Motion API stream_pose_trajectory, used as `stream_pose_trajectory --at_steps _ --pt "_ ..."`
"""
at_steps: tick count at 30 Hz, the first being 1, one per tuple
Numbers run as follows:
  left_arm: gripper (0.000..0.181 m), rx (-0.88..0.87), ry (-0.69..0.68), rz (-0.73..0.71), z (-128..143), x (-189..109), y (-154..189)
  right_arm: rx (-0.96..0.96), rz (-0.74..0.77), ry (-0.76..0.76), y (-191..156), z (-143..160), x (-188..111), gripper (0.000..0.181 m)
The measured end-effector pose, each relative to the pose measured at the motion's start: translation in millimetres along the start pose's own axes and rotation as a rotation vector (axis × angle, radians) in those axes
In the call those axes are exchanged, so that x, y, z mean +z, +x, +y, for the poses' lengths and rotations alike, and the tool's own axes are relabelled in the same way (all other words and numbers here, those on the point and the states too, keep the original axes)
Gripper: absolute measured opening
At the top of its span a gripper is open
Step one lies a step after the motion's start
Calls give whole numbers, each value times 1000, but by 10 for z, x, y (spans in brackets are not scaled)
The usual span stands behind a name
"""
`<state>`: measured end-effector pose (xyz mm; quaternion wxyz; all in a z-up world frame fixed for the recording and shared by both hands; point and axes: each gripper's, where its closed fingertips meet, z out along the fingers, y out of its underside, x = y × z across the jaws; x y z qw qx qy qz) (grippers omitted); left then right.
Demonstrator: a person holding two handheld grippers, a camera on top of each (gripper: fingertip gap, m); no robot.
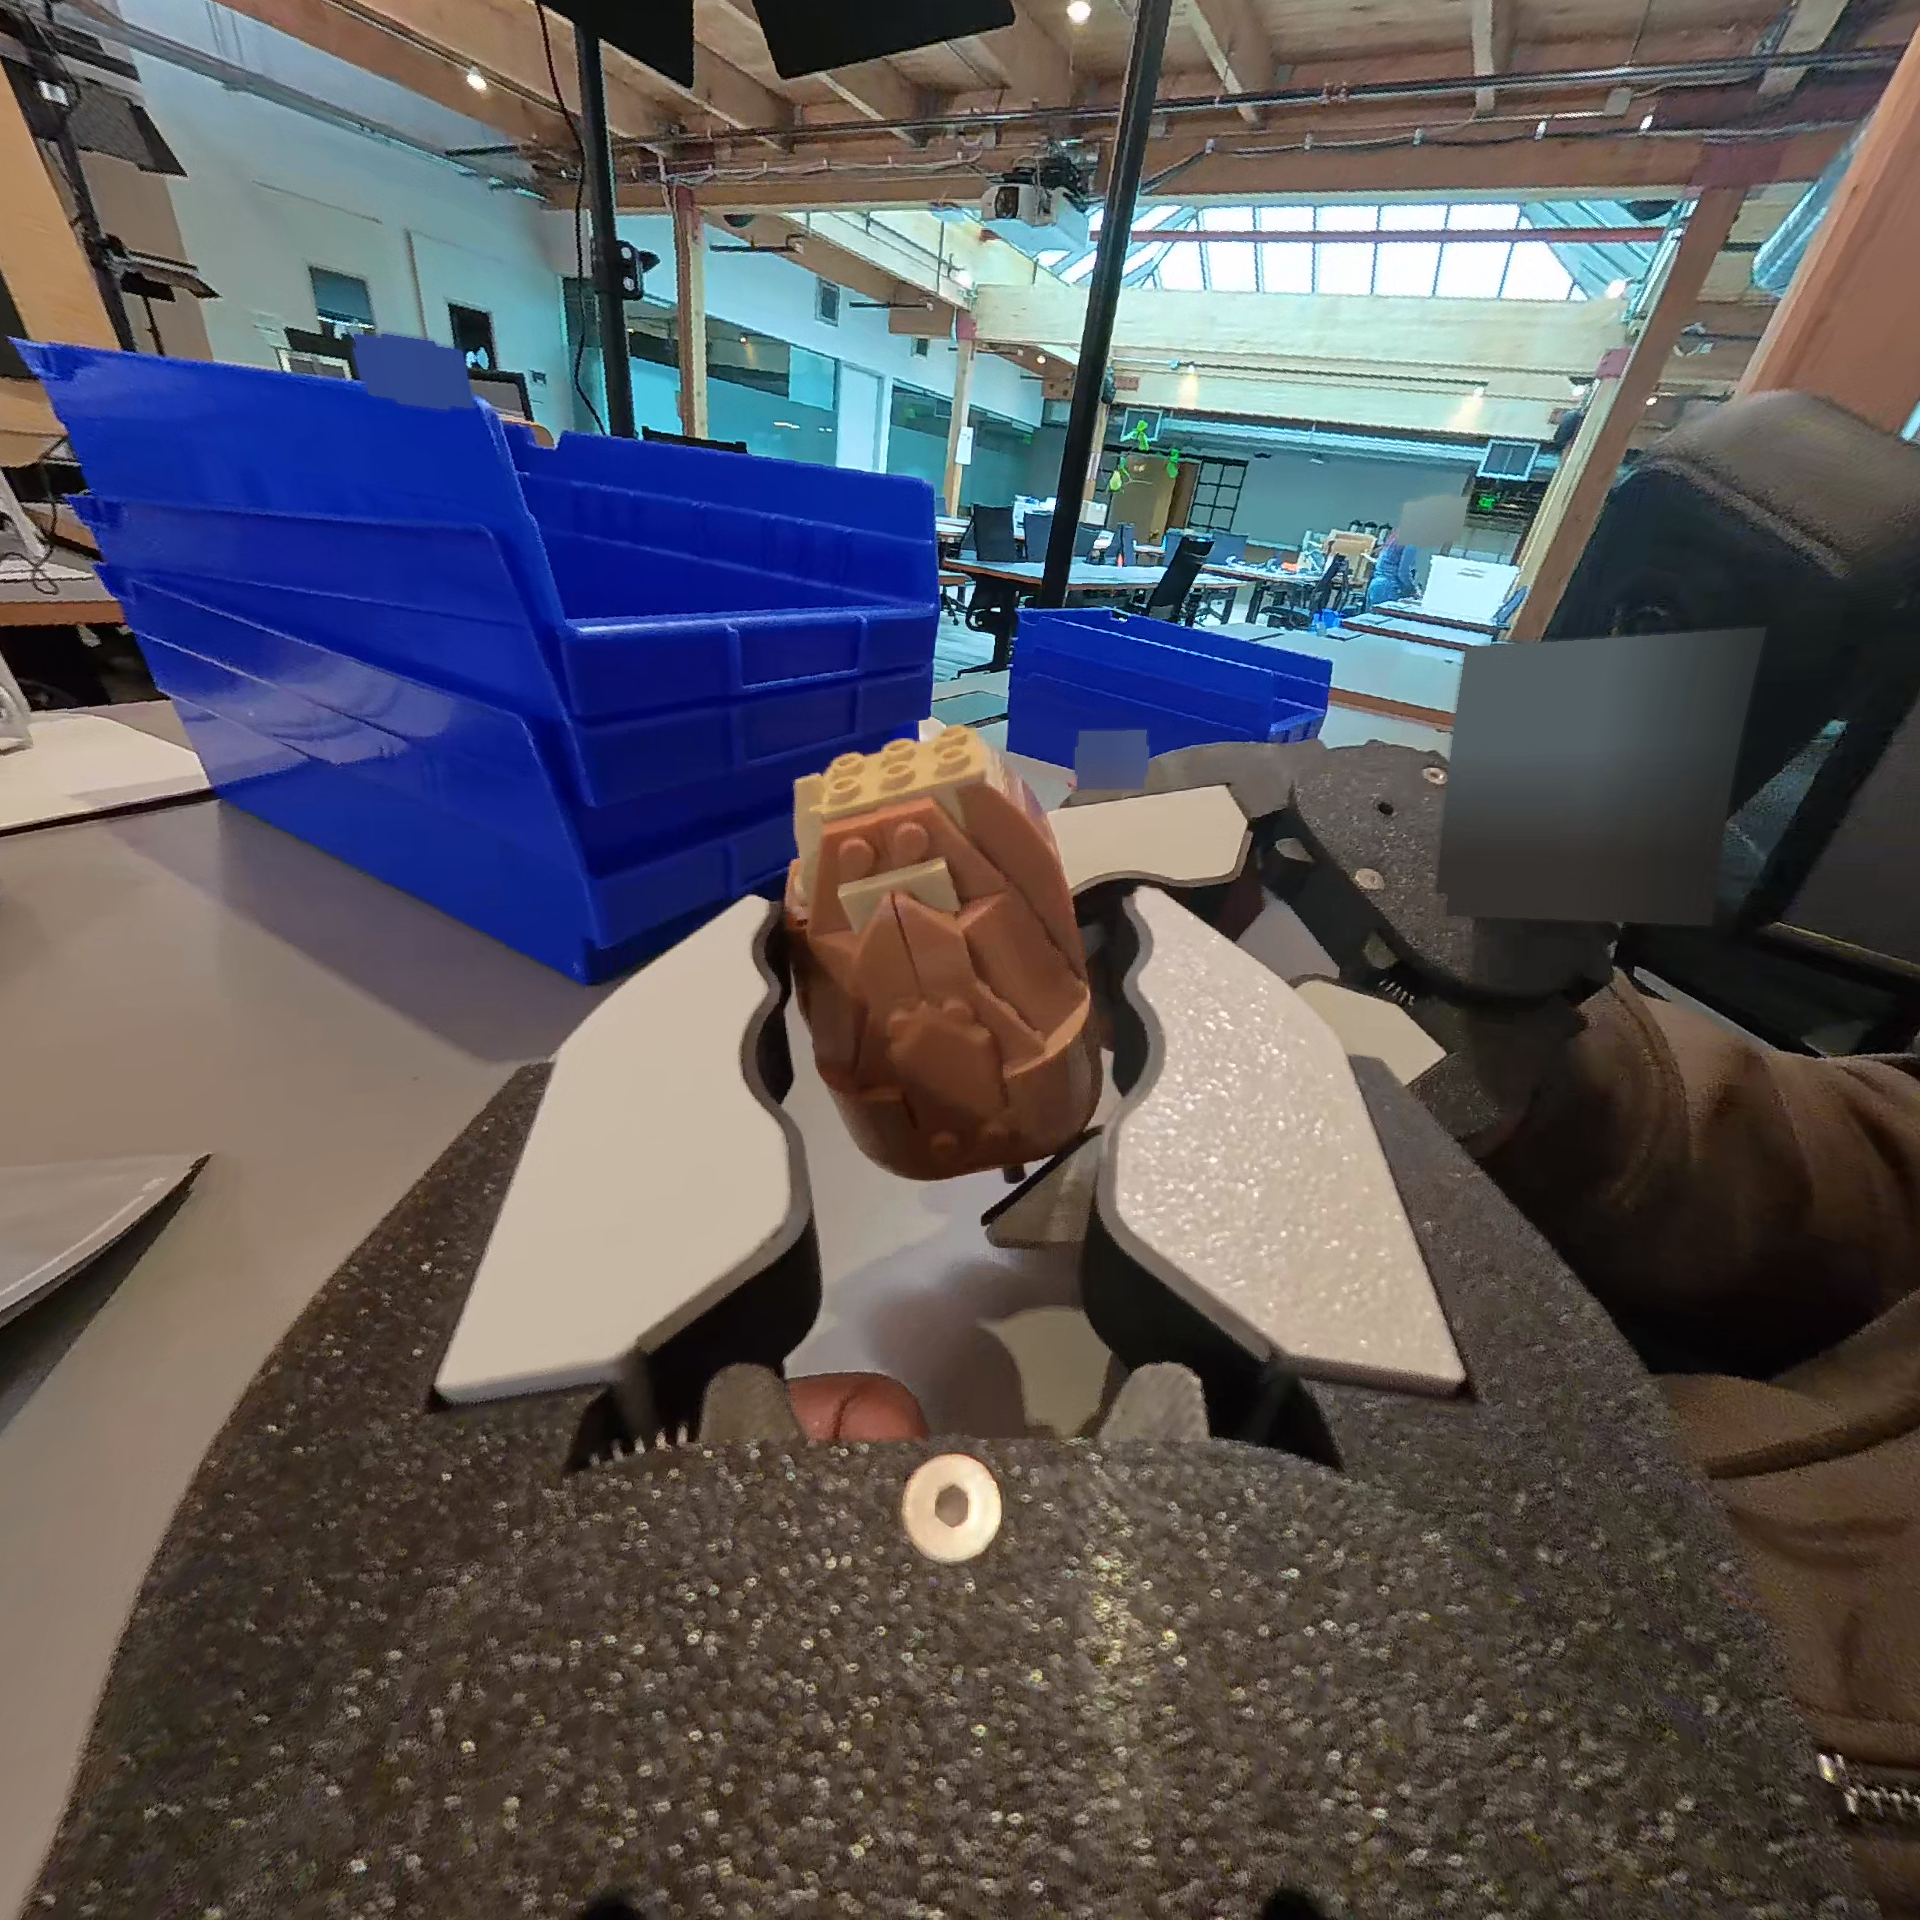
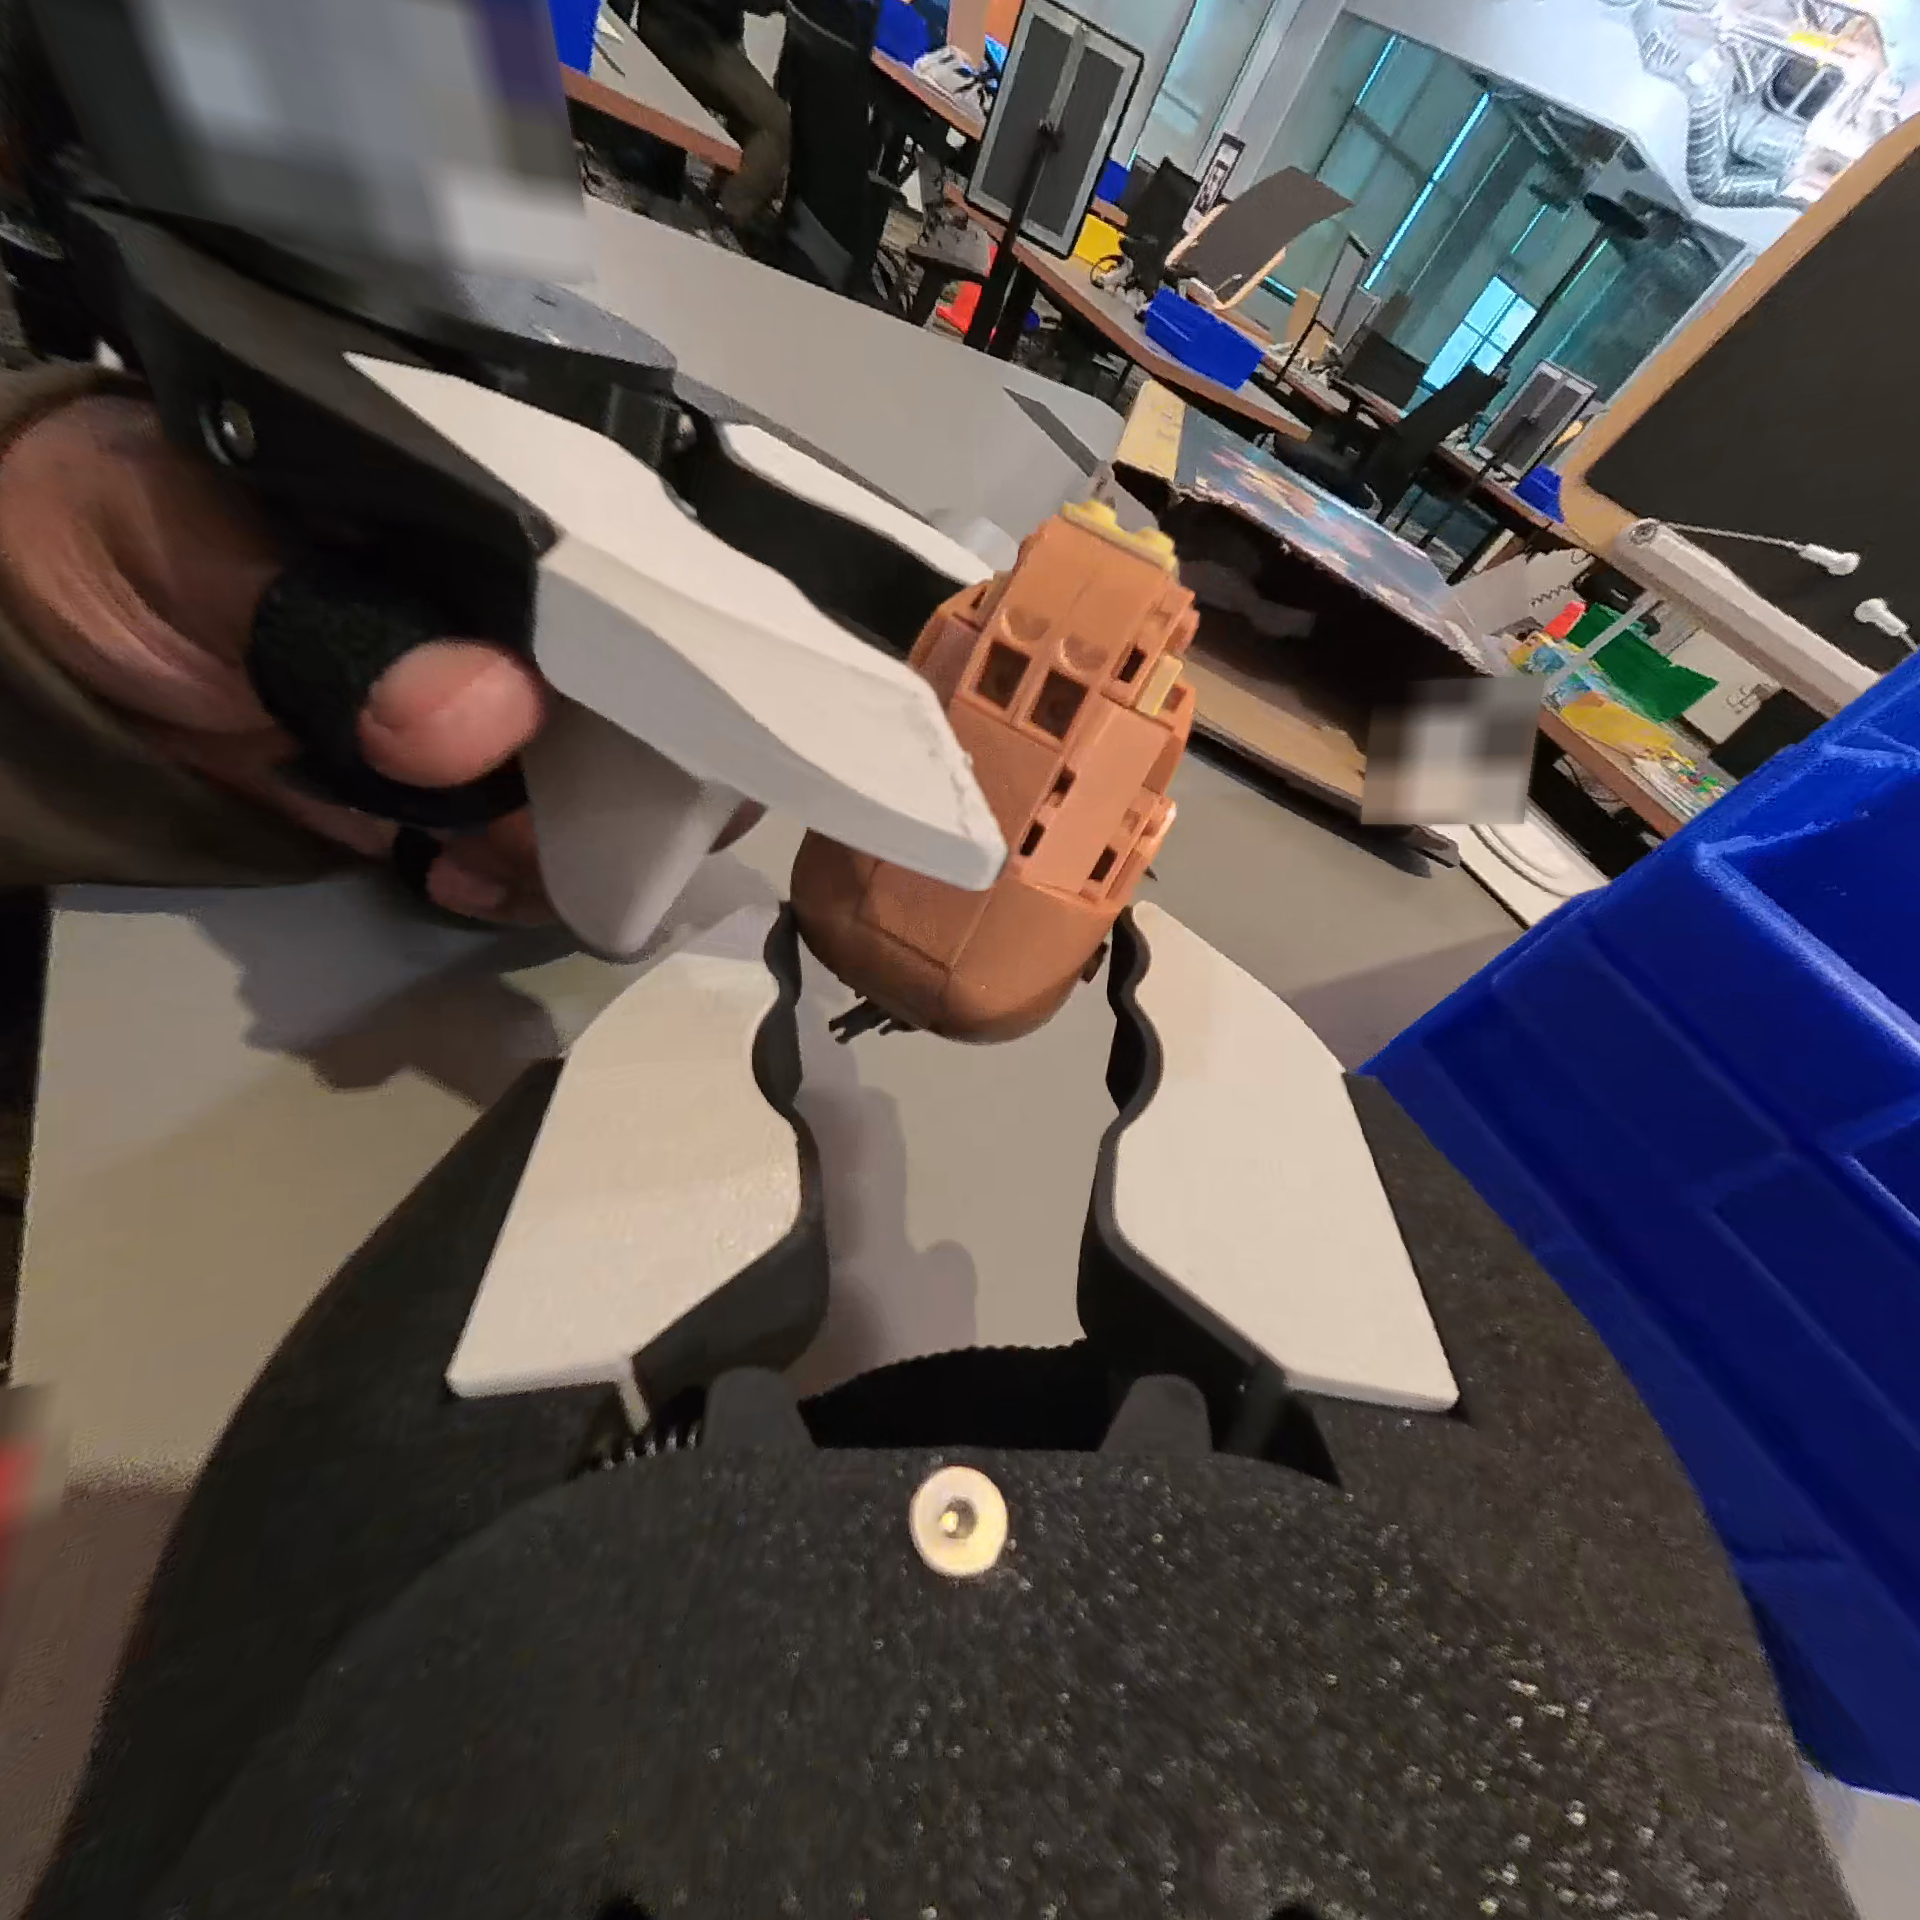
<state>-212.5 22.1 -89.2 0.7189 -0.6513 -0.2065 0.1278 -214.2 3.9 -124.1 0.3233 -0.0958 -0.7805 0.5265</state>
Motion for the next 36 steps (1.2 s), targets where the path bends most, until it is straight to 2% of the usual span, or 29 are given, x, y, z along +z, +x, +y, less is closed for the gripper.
stream_pose_trajectory --at_steps 10,18,22,25,28,31,36 --pt "61 -47 -15 59 23 15 63 94 -99 68 -69 -81 -80 57" --pt "61 -187 -91 179 119 31 179 100 -186 81 -173 -101 -103 57" --pt "61 -222 -104 192 135 28 182 96 -201 85 -187 -105 -115 57" --pt "61 -237 -110 148 148 28 106 77 -161 69 -159 -90 -87 56" --pt "60 -251 -87 73 124 4 -39 -6 -43 50 -73 -76 -60 51" --pt "60 -250 -62 16 97 -22 -140 -42 -4 21 -83 -54 -35 56" --pt "61 -201 -79 64 110 6 -20 -22 37 -11 -69 -48 18 61"
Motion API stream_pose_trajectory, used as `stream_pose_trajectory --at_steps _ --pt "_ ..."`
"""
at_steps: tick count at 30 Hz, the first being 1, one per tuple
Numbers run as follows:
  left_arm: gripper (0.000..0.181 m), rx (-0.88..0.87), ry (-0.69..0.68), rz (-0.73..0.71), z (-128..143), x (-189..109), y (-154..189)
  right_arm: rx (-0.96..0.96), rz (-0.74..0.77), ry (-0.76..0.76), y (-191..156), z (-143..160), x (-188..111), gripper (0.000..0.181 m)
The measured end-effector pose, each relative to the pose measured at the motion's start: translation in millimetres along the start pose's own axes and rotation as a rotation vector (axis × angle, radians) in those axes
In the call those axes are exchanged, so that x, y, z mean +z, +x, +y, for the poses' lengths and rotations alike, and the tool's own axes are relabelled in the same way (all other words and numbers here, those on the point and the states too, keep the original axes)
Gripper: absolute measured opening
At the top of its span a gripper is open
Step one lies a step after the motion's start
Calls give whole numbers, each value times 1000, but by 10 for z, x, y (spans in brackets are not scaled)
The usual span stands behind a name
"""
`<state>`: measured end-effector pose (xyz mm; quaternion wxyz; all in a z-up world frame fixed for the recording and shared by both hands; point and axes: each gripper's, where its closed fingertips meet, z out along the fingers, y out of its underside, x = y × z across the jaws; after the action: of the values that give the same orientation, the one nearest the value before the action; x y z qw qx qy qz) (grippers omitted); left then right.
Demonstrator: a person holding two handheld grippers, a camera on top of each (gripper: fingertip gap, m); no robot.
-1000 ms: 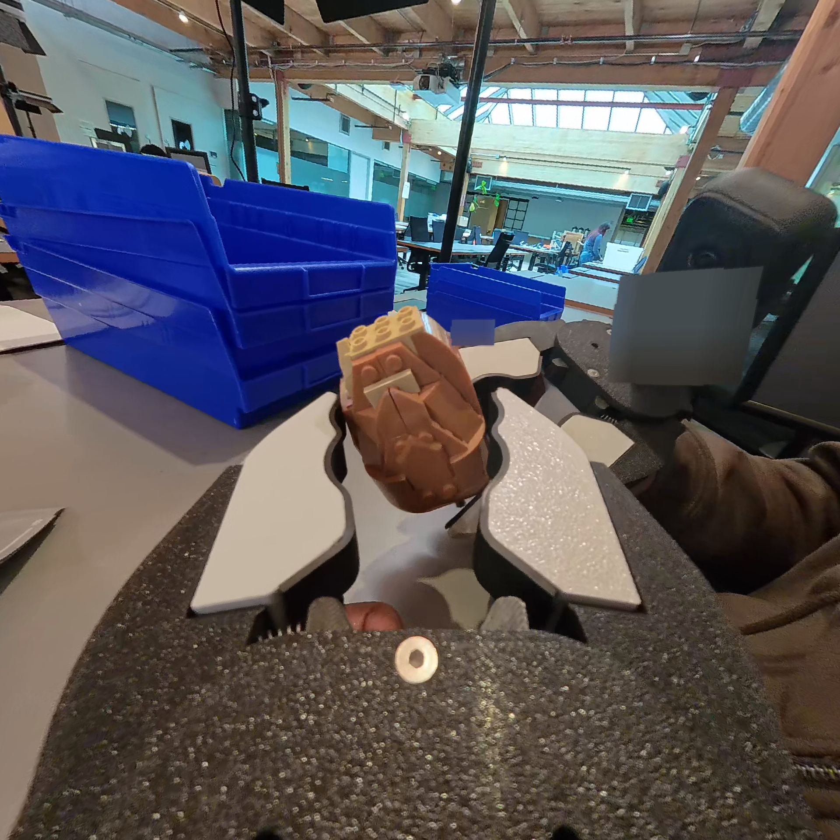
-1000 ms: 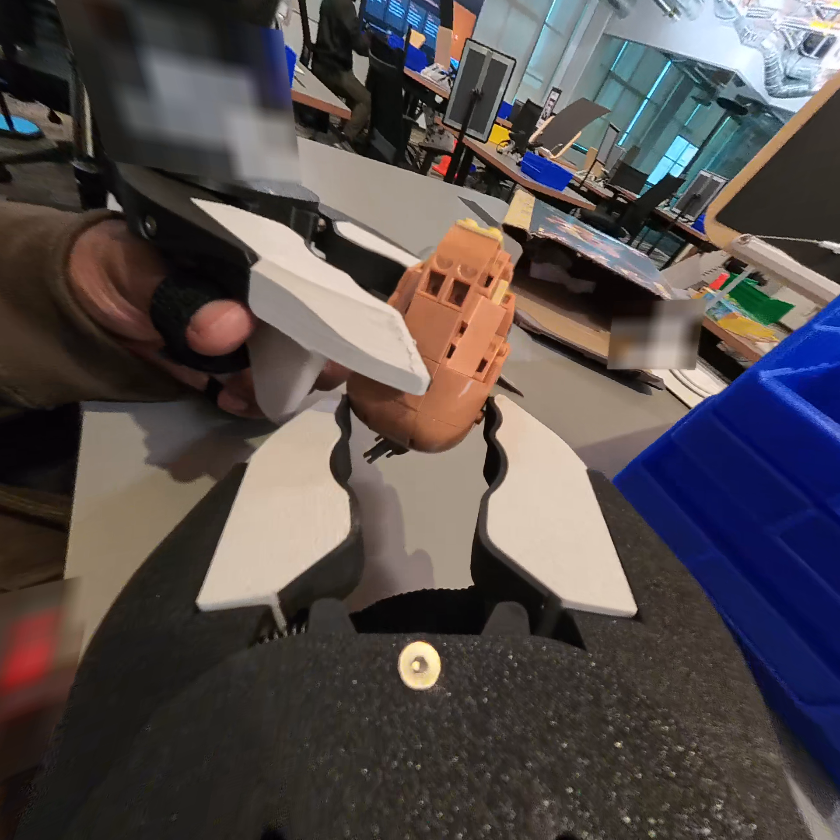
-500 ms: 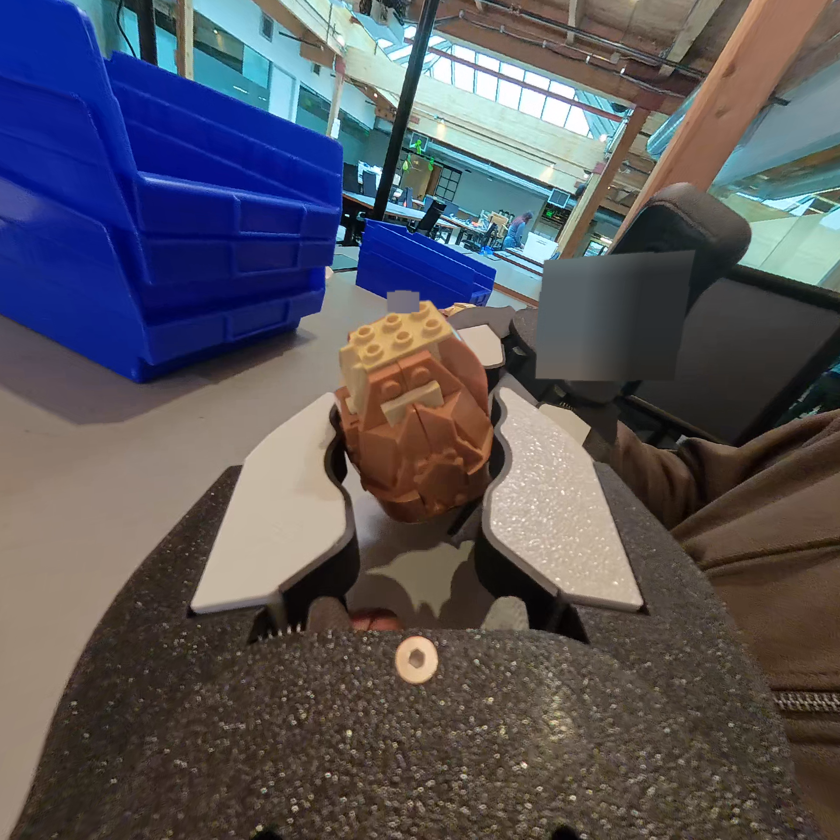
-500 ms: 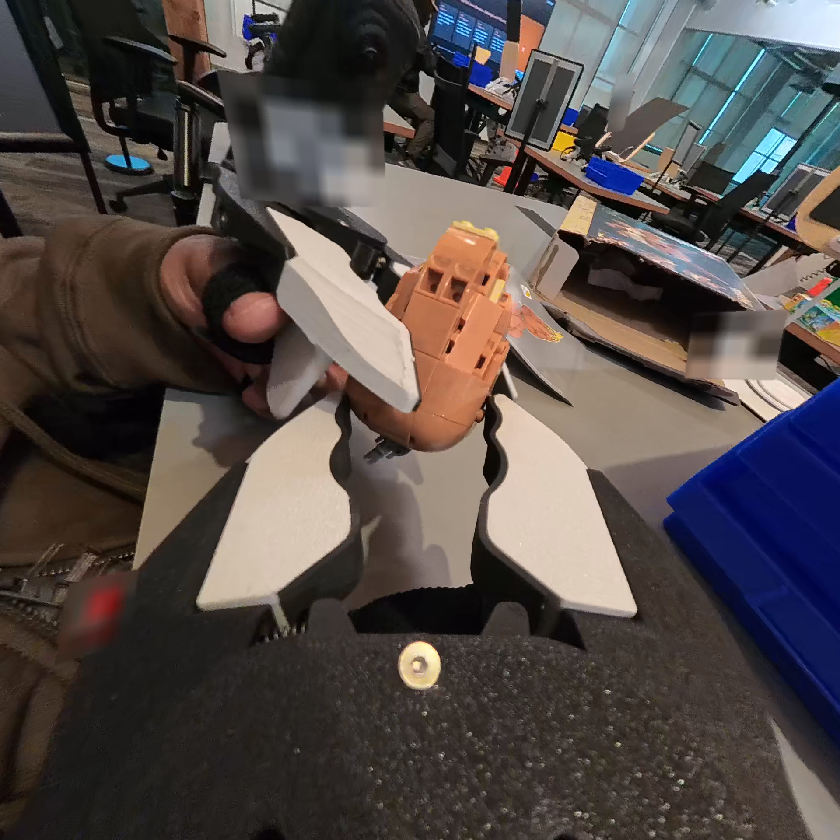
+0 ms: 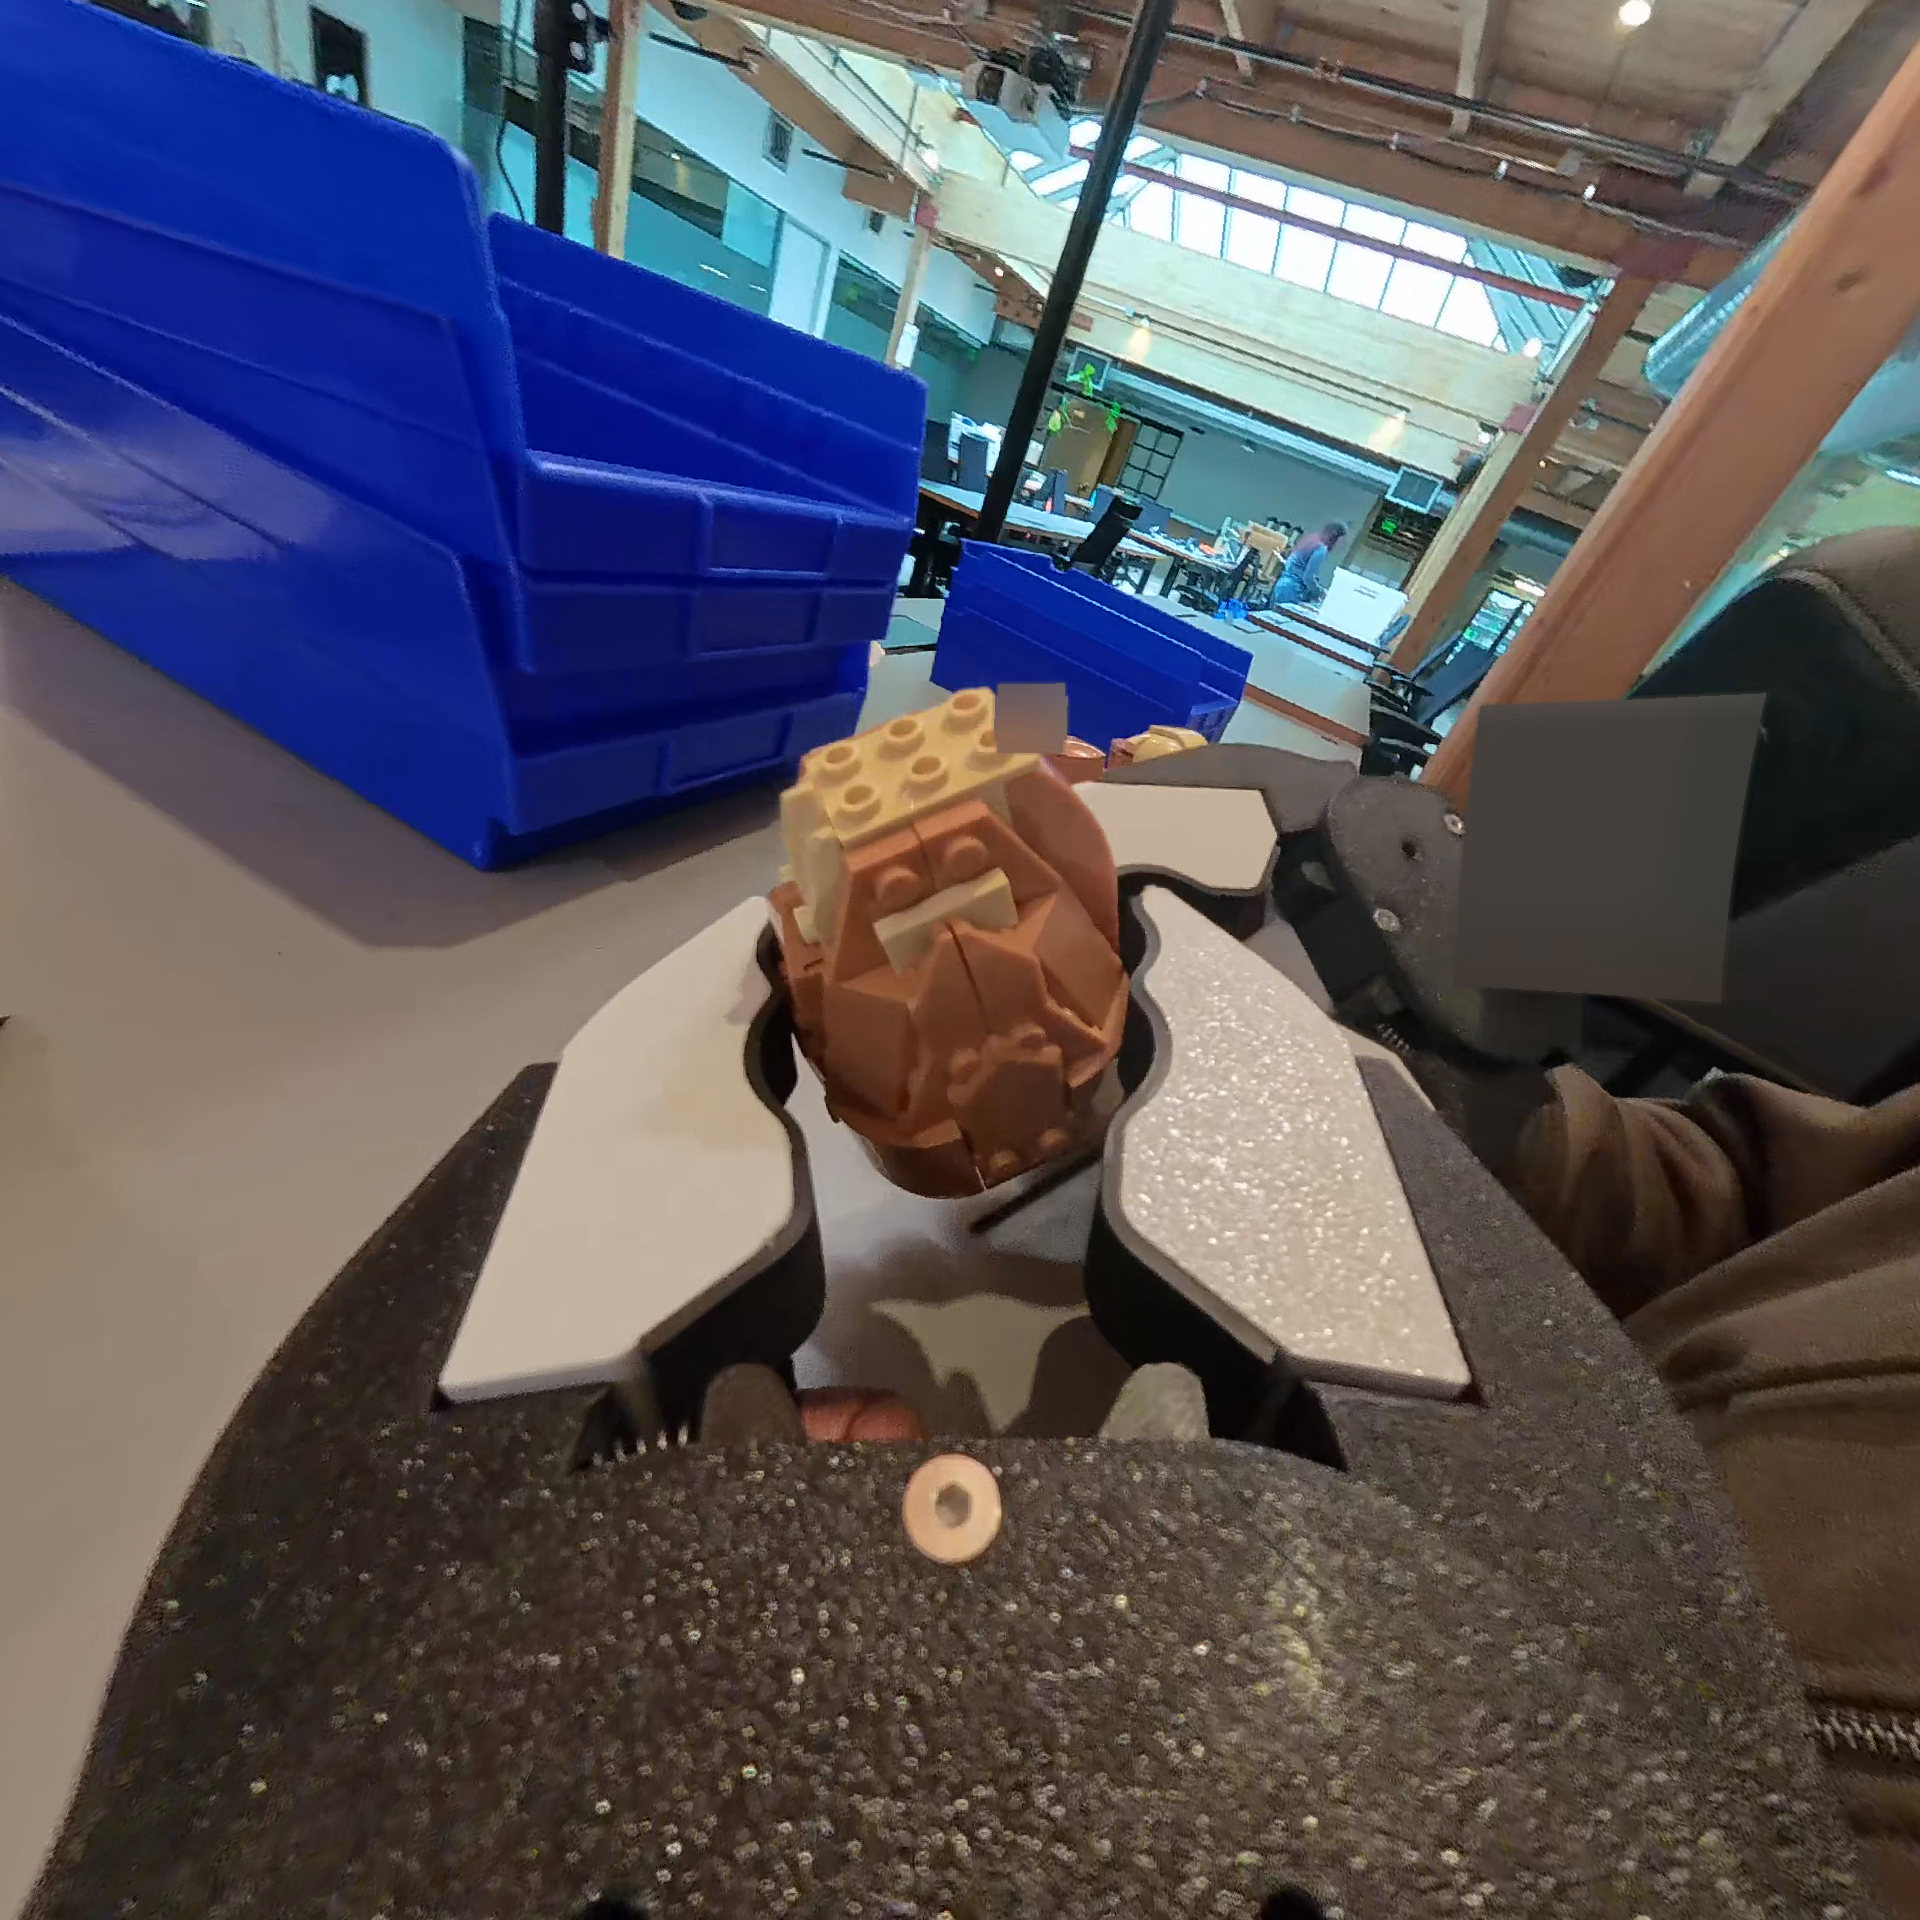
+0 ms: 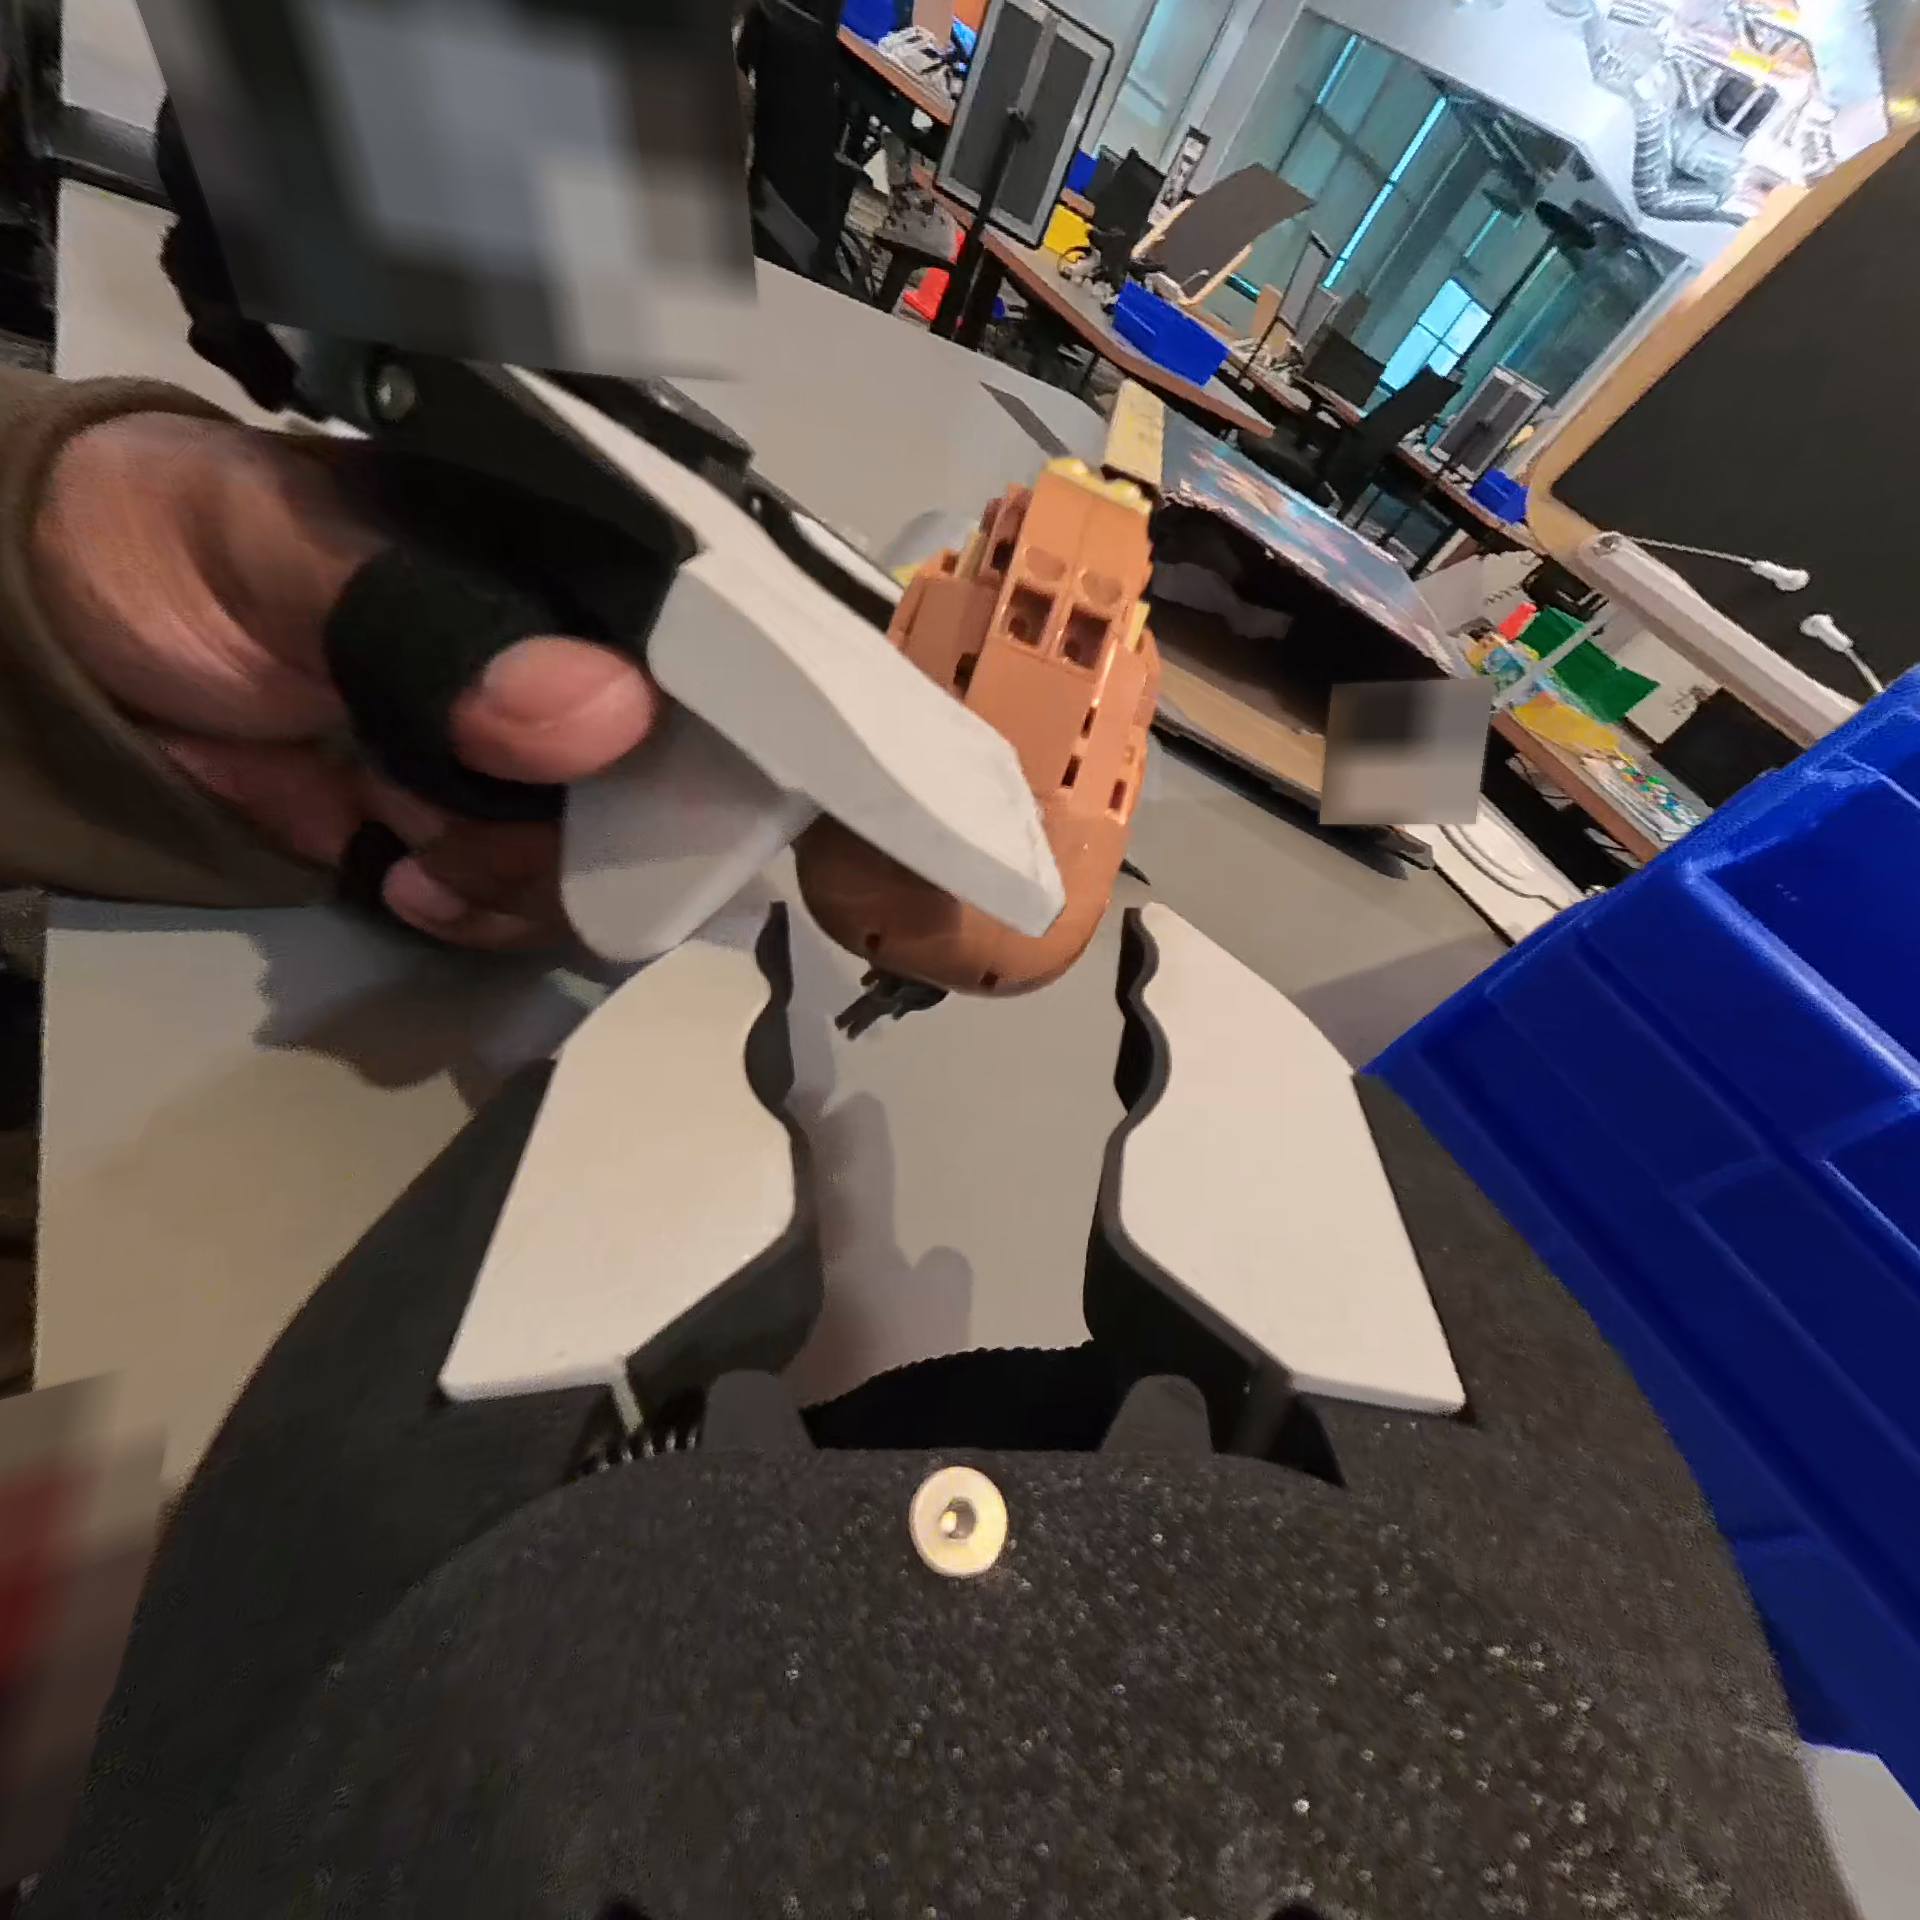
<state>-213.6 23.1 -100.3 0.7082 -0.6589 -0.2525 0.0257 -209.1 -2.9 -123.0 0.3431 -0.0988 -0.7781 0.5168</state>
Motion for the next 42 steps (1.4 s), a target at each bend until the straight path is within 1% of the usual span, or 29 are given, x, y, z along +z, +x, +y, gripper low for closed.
stream_pose_trajectory --at_steps 6,8,10,15,20,25,30,33,42 --pt "62 -4 -10 18 12 12 28 31 -14 8 -5 1 5 55" --pt "68 6 -10 36 14 17 64 89 -45 24 -2 -7 -5 54" --pt "72 12 1 71 3 19 125 168 -98 64 6 -40 -40 54" --pt "70 -14 62 184 -83 -22 286 385 -252 210 21 -213 -192 54" --pt "61 -28 103 229 -140 -63 339 518 -364 282 2 -301 -268 53" --pt "62 -50 131 285 -185 -92 407 642 -481 356 -14 -396 -357 53" --pt "64 -79 137 354 -193 -111 492 676 -557 383 -69 -448 -403 53" --pt "64 -86 138 377 -191 -120 521 674 -575 390 -92 -464 -417 53" --pt "62 -35 152 343 -189 -130 503 654 -577 369 -116 -445 -397 53"
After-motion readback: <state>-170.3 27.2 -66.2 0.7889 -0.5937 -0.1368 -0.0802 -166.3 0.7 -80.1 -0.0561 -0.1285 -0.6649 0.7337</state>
